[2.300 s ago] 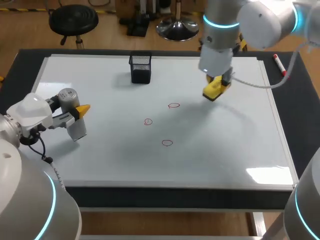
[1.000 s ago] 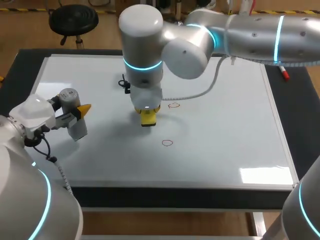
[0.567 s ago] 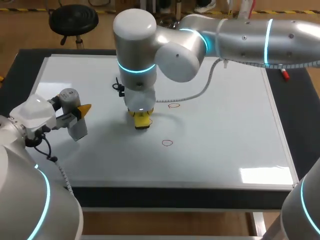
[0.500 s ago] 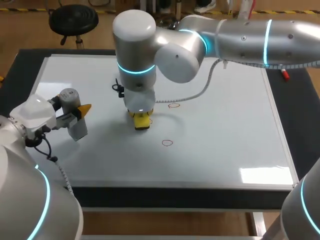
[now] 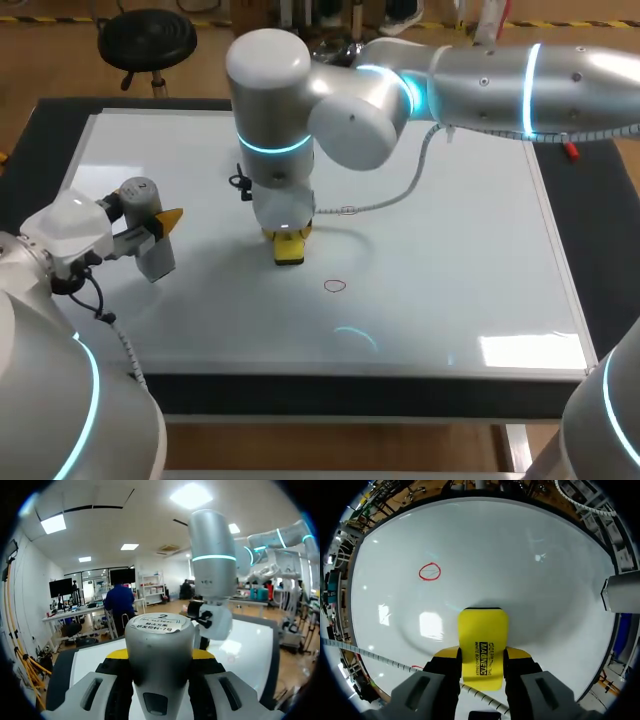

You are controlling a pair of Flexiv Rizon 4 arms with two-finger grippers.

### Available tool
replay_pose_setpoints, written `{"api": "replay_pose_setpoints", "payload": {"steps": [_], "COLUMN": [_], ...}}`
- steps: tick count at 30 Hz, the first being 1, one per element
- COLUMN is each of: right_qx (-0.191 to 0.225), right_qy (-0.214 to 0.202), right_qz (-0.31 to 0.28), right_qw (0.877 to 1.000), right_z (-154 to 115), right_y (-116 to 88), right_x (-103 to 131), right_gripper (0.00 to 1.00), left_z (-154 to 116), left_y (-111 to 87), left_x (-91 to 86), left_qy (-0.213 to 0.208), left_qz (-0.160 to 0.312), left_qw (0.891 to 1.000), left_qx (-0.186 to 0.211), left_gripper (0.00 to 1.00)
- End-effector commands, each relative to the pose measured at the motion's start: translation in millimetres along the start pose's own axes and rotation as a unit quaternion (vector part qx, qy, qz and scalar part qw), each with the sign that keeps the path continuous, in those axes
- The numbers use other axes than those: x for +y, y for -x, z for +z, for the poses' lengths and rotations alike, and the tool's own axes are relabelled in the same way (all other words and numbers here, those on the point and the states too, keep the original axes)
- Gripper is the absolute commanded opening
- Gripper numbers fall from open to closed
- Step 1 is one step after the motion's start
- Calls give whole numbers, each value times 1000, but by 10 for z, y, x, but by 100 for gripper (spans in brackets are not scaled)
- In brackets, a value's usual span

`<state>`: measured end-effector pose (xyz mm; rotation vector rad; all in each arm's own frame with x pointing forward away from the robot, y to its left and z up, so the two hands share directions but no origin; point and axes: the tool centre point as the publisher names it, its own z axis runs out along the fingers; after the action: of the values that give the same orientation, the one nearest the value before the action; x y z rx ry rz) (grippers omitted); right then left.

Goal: Pick up the inspection probe, press it on each red-marked spot on the whiteboard one by one, put down the probe, pick up the eraser, and wipe off all the red marks.

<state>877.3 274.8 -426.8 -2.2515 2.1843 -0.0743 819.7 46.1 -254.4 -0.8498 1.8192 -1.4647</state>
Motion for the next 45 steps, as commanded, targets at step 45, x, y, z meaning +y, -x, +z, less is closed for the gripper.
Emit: {"api": "replay_pose_setpoints", "payload": {"steps": [45], "right_qx": [-31], "right_qy": [-22], "right_qz": [115], "right_qw": [993], "right_z": [-475], "right_y": [-860], "right_x": [-517], "right_gripper": [0], "left_z": [9], "left_y": [-9], "left_x": [-6], "left_qy": [-2], "left_qz": [0], "left_qw": [1000], "left_qx": [-3], "left_gripper": [0]}}
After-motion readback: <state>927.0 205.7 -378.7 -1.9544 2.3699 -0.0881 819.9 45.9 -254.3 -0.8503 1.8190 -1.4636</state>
